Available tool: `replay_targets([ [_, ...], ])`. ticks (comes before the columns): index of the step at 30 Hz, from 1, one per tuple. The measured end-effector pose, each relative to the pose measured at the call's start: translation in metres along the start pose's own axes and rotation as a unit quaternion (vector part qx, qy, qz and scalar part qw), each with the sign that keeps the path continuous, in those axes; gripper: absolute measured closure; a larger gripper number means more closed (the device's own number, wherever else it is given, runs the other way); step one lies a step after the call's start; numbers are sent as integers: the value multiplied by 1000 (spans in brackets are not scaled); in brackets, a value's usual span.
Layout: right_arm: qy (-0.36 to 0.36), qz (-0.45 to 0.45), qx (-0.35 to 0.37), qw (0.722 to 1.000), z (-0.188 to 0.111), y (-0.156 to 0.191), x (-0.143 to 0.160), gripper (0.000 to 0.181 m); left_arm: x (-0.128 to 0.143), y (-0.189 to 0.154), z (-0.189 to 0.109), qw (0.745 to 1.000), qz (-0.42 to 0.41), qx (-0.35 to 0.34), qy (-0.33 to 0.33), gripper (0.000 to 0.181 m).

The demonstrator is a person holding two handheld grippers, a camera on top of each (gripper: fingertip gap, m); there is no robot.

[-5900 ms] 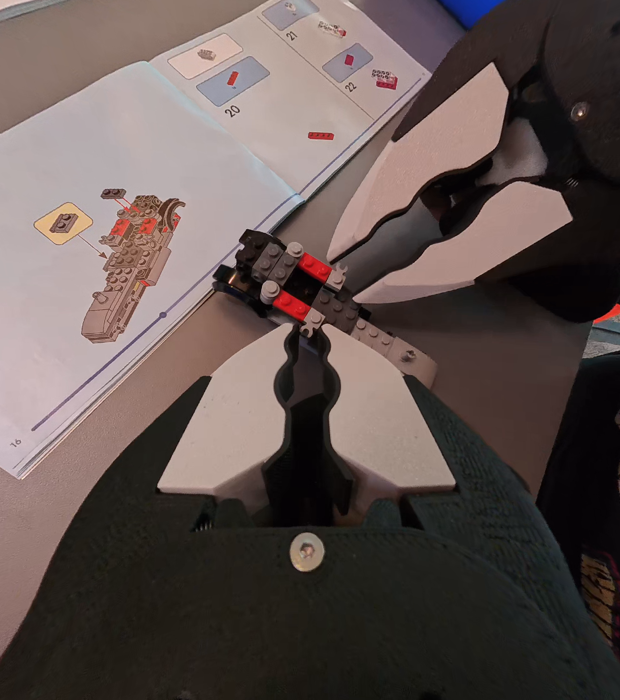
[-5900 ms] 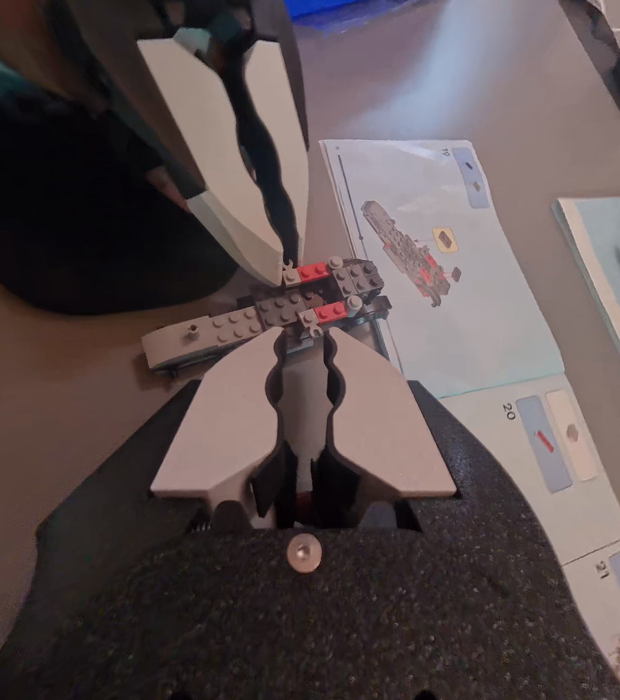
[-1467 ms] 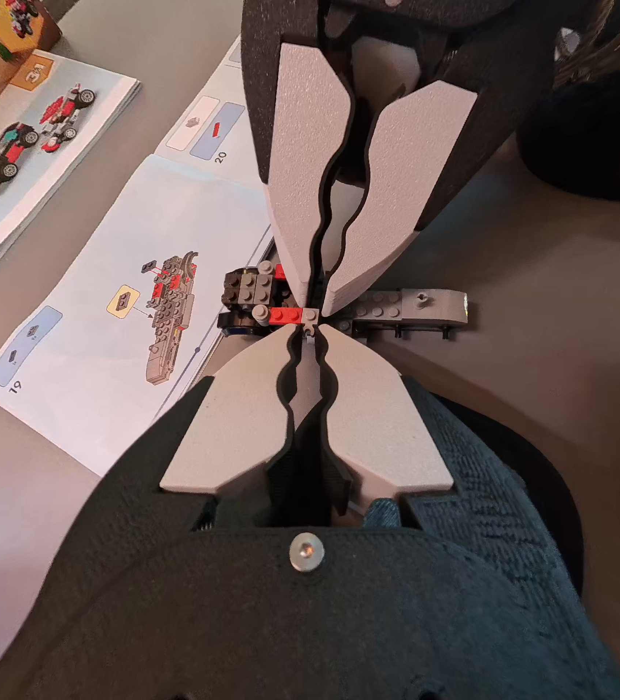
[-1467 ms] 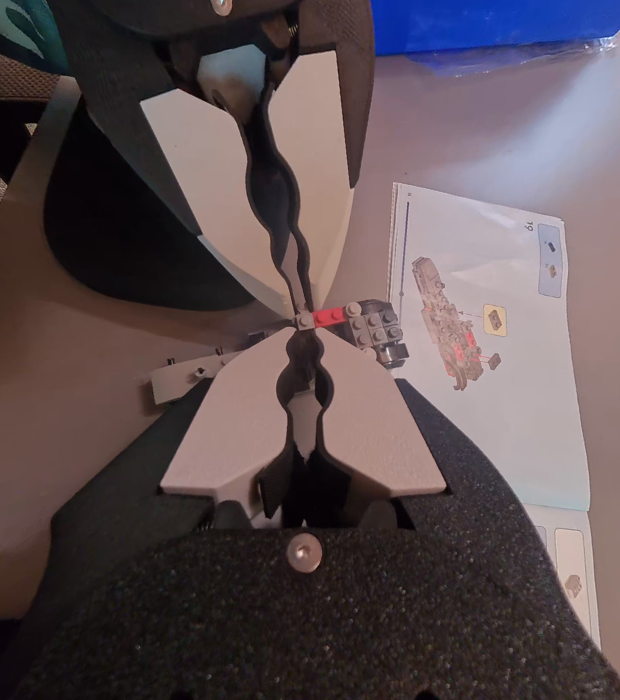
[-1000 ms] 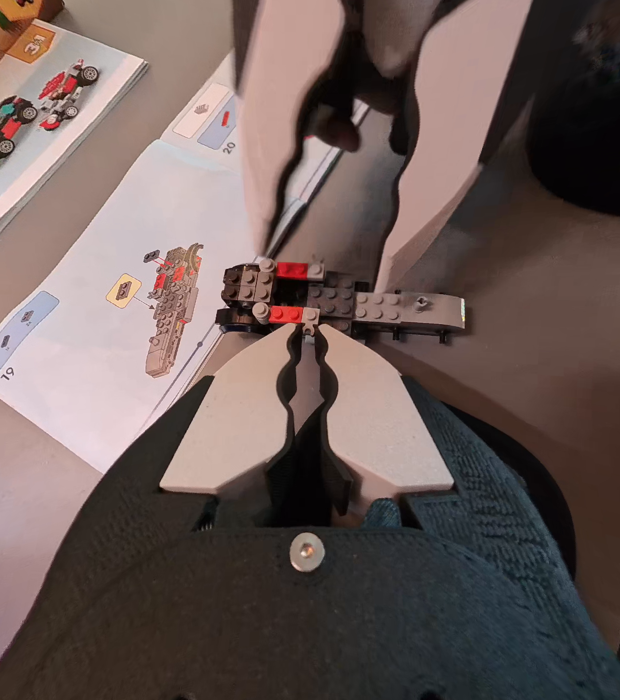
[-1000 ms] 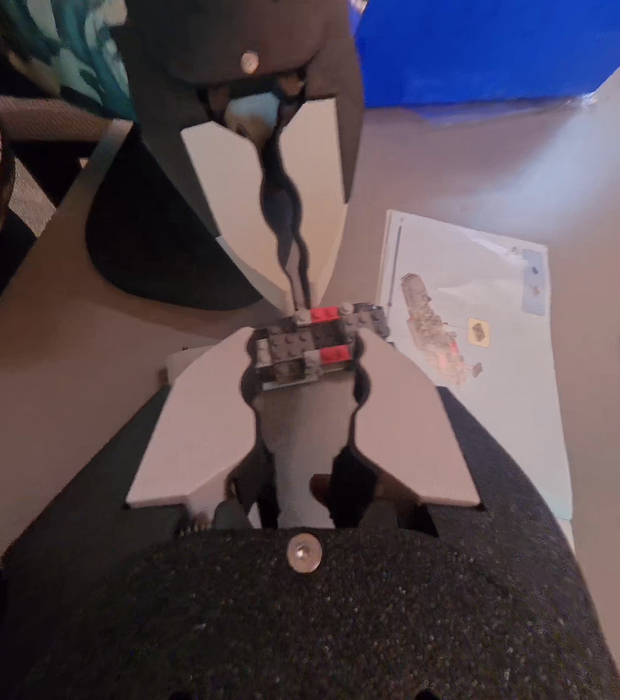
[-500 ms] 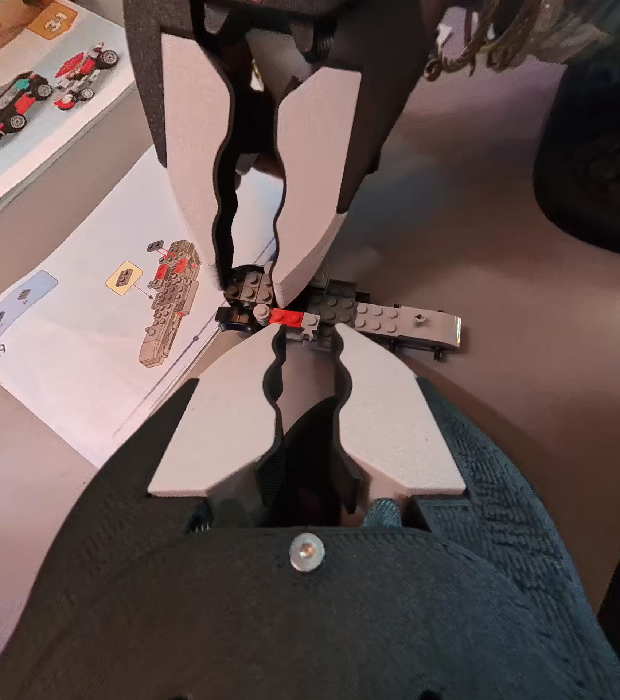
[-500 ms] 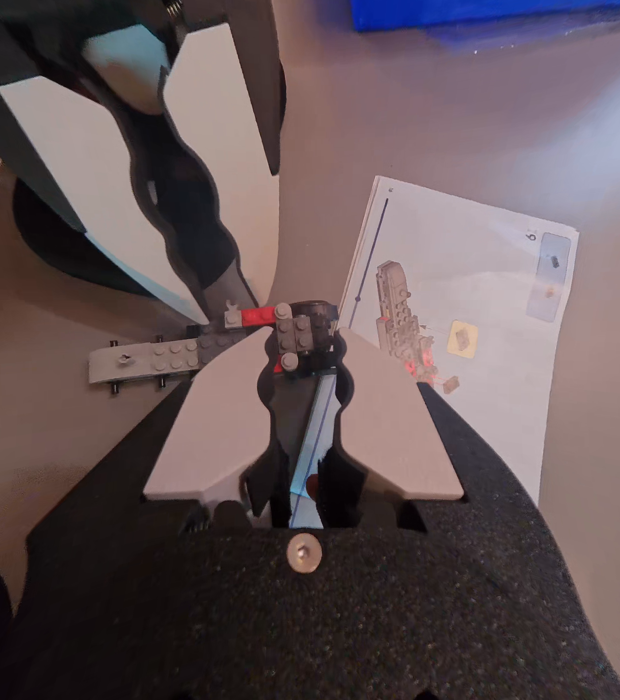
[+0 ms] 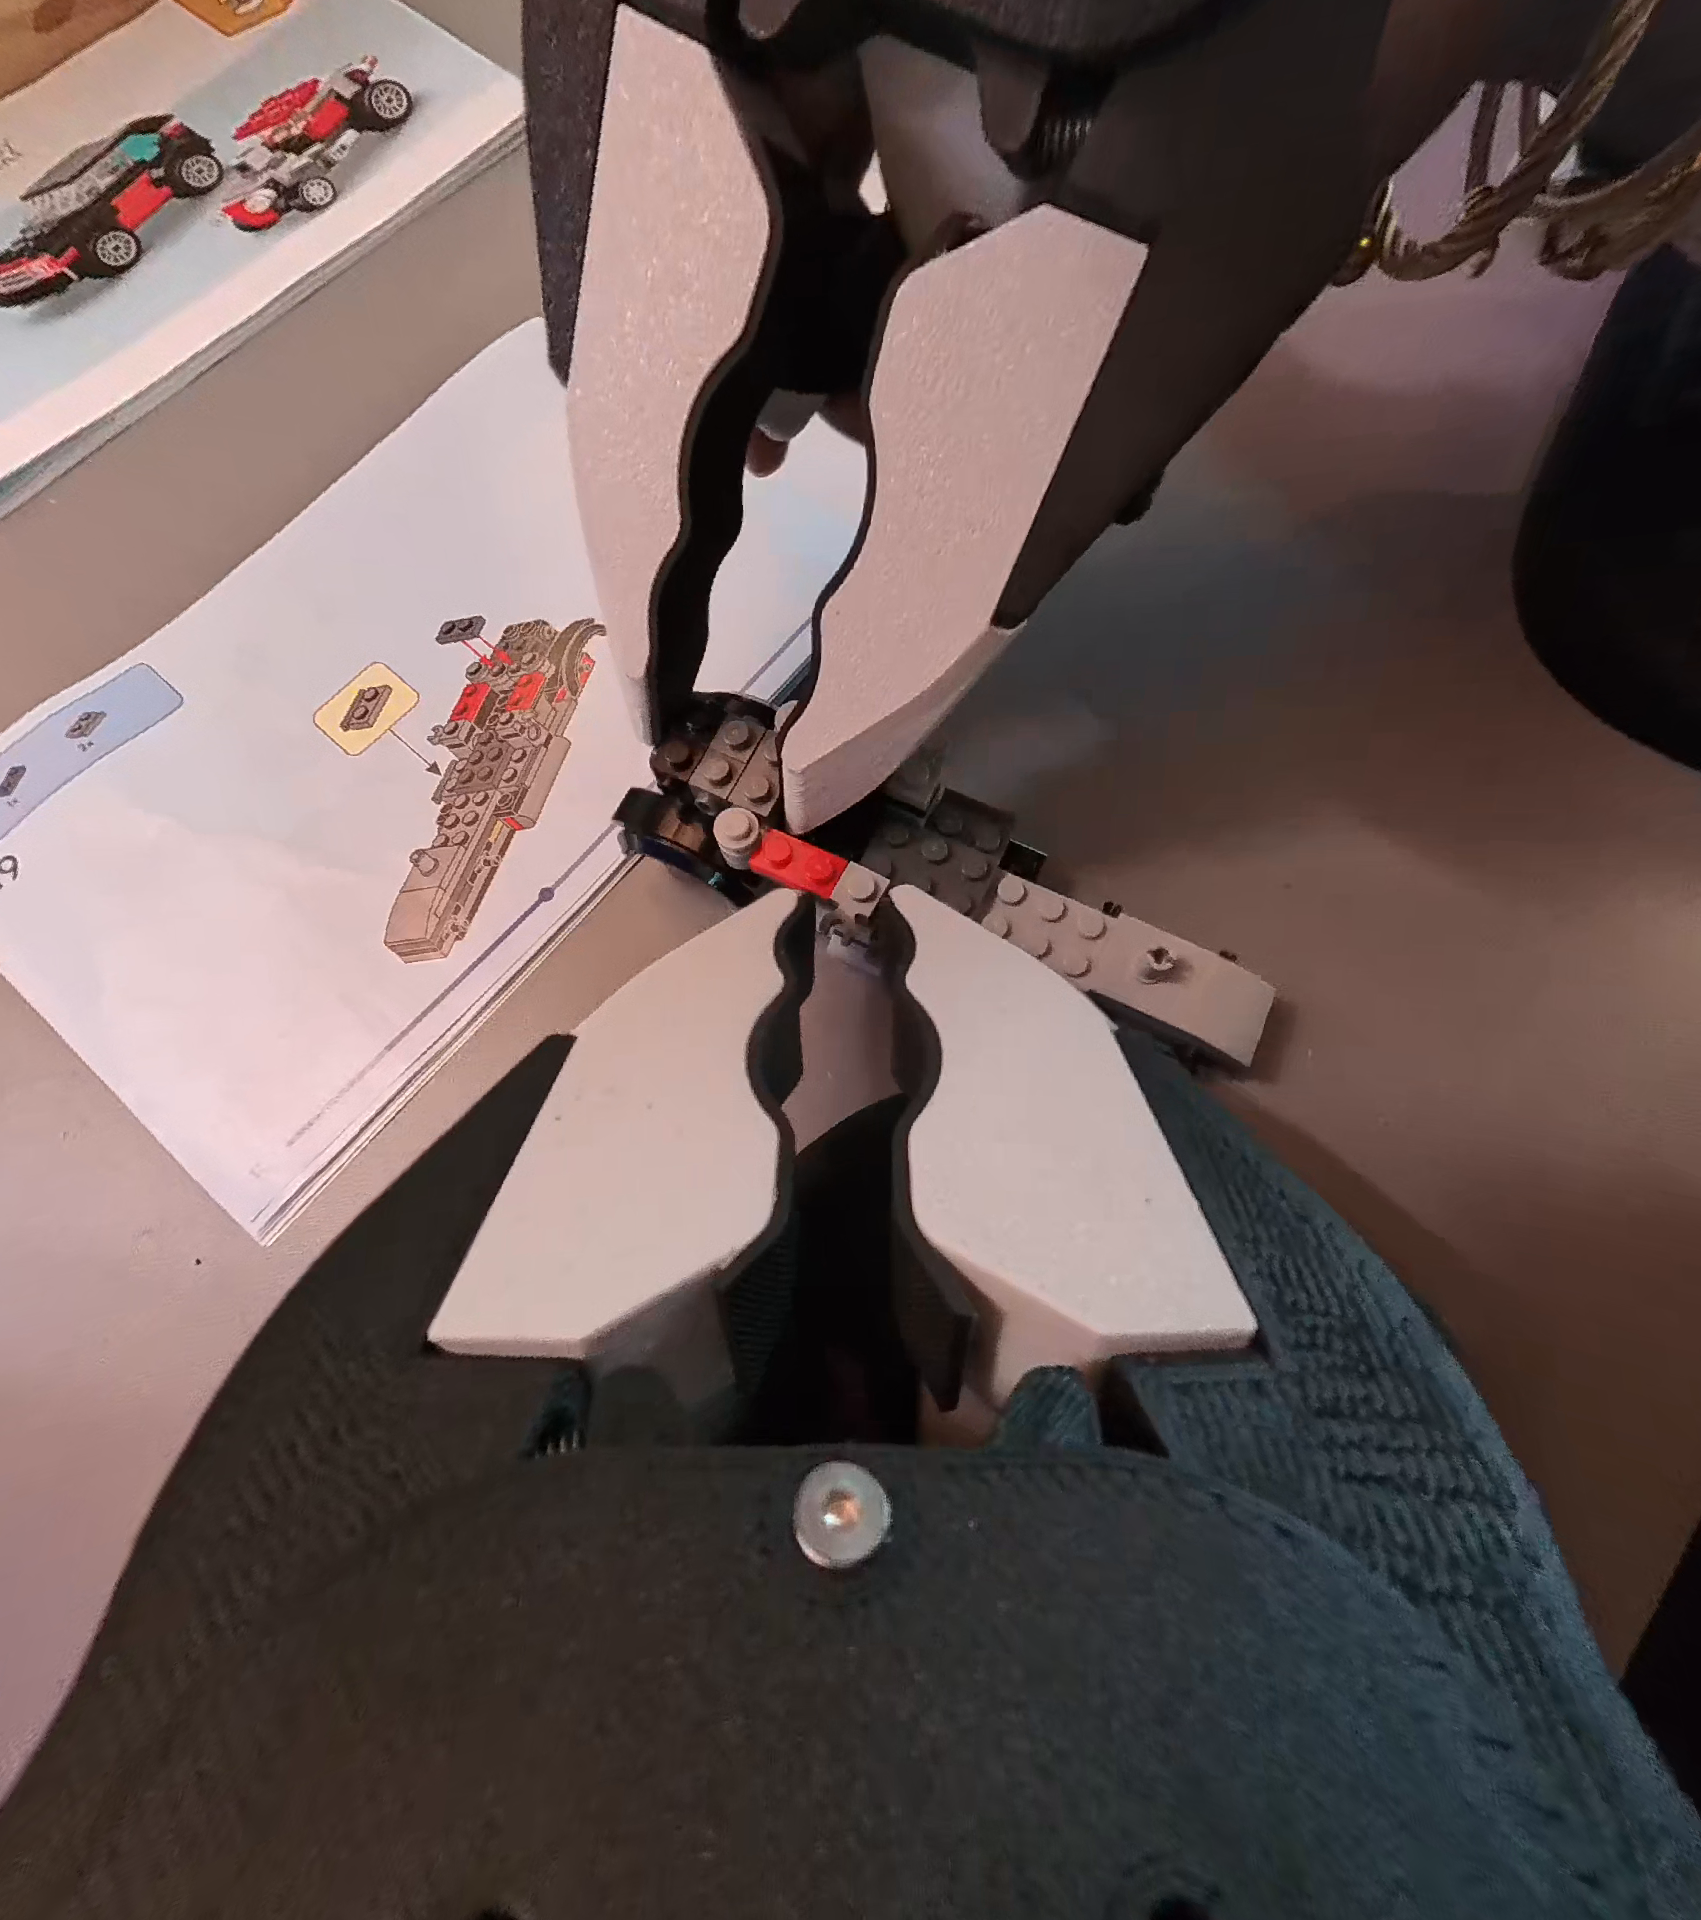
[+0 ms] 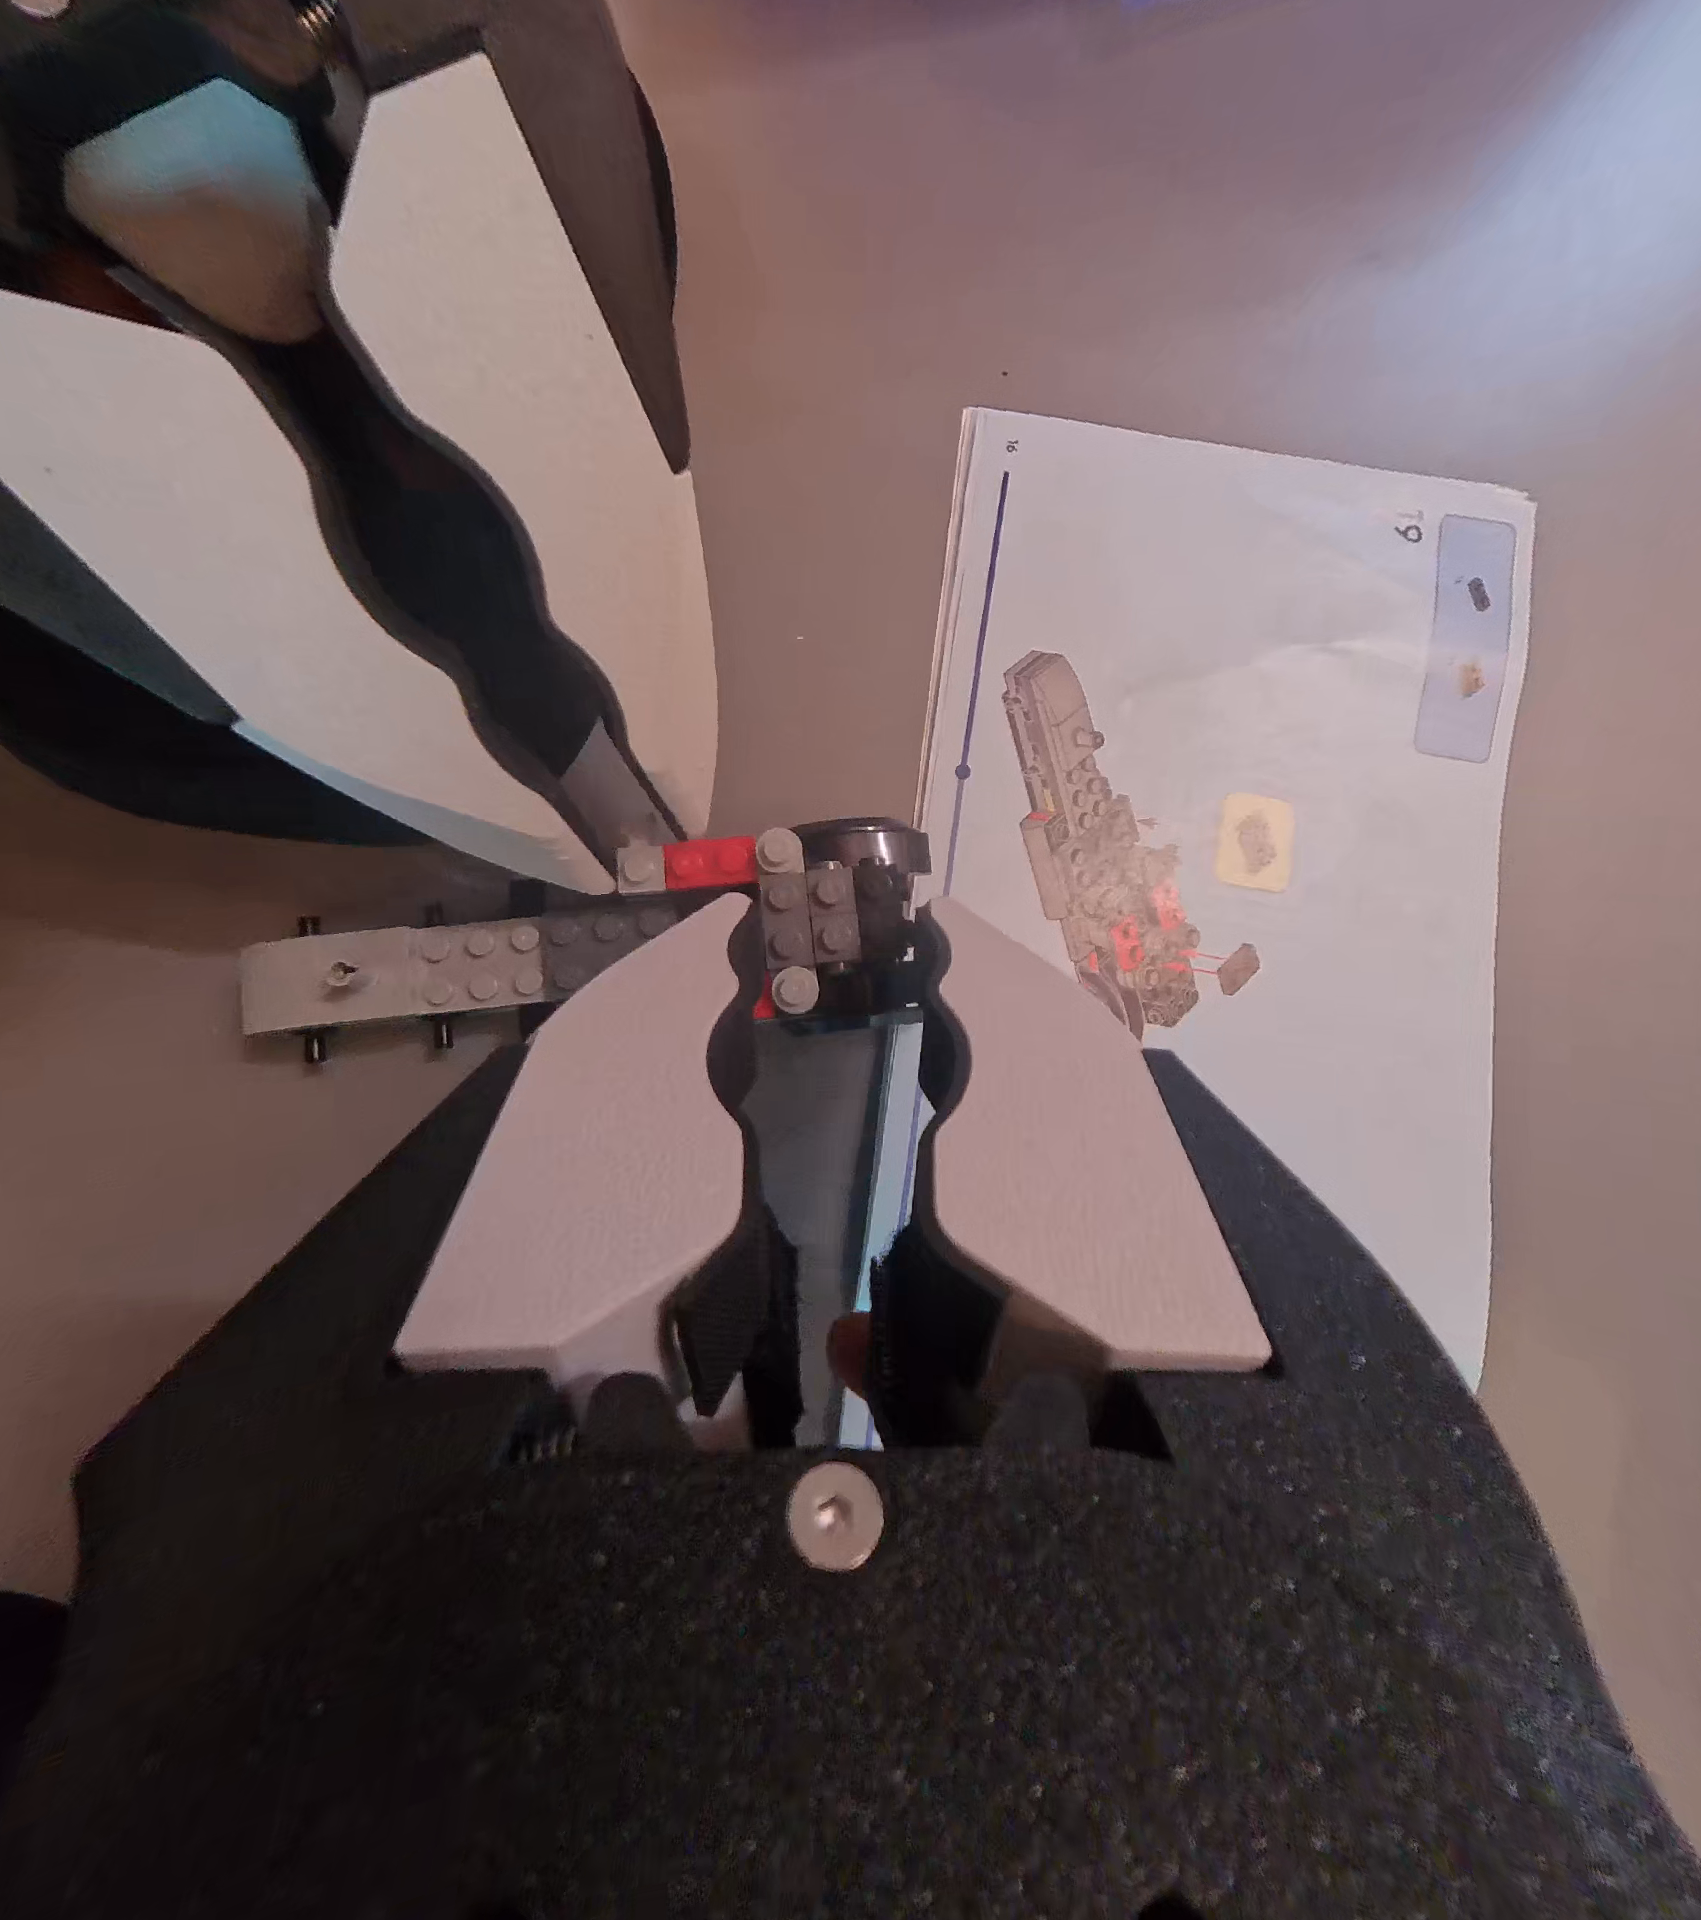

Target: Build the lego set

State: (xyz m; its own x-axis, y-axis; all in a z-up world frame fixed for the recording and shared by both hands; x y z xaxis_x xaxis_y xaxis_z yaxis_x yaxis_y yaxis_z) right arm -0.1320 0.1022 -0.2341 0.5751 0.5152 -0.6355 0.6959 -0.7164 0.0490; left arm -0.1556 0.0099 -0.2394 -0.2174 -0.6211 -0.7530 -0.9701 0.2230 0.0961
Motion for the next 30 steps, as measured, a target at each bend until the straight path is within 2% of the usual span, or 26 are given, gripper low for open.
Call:
replay_targets([
  [17, -6, 20, 17, 1000, 0, 3, 2, 154, 1, -2, -1, 1000, -13, -13, 1, 170],
  [23, -5, -10, 14, 1000, 0, 4, 2, 154, 1, 1, -1, 999, -13, 27, 12, 170],
  [30, -1, -31, 5, 999, 0, 3, 2, 154, 0, 3, -1, 999, 6, 44, 18, 170],
])
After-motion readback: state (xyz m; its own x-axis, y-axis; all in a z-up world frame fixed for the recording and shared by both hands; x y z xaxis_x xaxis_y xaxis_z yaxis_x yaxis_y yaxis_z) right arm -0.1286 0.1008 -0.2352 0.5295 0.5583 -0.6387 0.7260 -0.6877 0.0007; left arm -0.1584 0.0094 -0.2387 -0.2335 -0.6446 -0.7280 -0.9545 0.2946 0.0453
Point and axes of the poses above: each gripper's, where its closed fingertips meet, z out along the fingers, x out of its underside, y = z × x across the jaws, the point moved 6 cm from there along -z, back along the fingers, and after that the axes turned 7 degrees about -x, right-handed, at the moved point
